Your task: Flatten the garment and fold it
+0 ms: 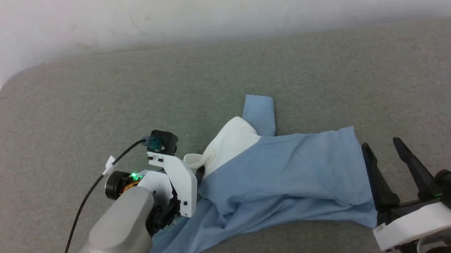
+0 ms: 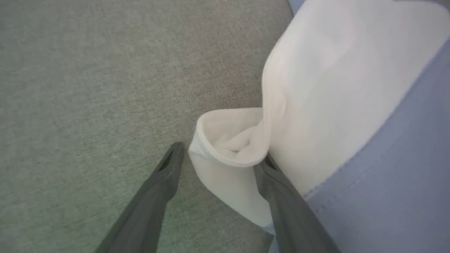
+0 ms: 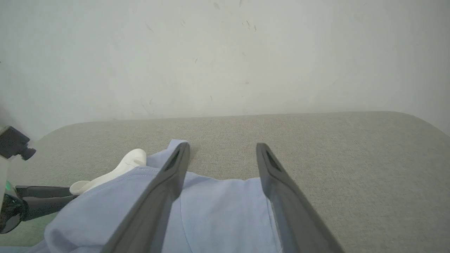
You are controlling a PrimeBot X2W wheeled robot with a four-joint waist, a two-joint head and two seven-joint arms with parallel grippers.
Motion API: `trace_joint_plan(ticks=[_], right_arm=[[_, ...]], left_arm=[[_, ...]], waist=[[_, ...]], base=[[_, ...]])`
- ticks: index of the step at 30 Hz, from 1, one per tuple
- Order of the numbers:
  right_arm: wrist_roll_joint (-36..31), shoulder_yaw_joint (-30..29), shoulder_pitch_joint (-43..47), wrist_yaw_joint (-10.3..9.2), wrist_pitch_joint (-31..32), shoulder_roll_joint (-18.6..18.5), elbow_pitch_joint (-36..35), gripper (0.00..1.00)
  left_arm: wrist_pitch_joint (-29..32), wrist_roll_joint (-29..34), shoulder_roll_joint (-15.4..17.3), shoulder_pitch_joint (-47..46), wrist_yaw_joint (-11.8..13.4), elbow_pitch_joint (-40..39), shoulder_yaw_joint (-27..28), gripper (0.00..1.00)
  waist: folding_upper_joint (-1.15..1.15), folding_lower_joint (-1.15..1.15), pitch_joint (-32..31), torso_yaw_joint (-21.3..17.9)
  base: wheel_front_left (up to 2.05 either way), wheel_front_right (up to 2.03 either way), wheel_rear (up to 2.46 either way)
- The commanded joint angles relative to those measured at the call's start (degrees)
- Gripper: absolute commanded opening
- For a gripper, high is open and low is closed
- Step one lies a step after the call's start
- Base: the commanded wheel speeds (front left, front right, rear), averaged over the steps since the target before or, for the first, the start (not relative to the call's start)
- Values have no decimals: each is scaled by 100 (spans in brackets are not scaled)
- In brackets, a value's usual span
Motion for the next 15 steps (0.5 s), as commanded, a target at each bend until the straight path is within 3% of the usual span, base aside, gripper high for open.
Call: trace_joint_plan(ticks=[1, 4, 5, 6, 7, 15], right_arm=[[49, 1, -117, -5, -30, 15, 34, 100], [69, 7, -141, -5, -53, 15, 83, 100], [74, 4, -143, -5, -58, 15, 98, 100], [81, -7, -145, -5, -65, 15, 111, 100], [87, -19, -145, -5, -72, 15, 122, 100], [109, -193, -48, -5, -49, 15, 229, 100]], left_arm=[[201, 68, -47, -193, -122, 324, -144, 100], [647, 48, -136, -344, -359, 831, -368, 96], [726, 36, -167, -381, -430, 940, -415, 42], [779, -5, -209, -399, -496, 1028, -433, 7], [793, -25, -235, -420, -546, 1091, -447, 0], [-912, 493, -275, -815, -316, 462, -322, 0]], waist=[[0, -1, 198, -222], [0, -1, 229, -293], [0, -1, 227, -305], [0, -1, 224, -311], [0, -1, 217, -311], [0, -1, -79, -99]], base=[[0, 0, 0], [0, 0, 0], [0, 0, 0], [0, 0, 0], [0, 0, 0], [0, 0, 0]])
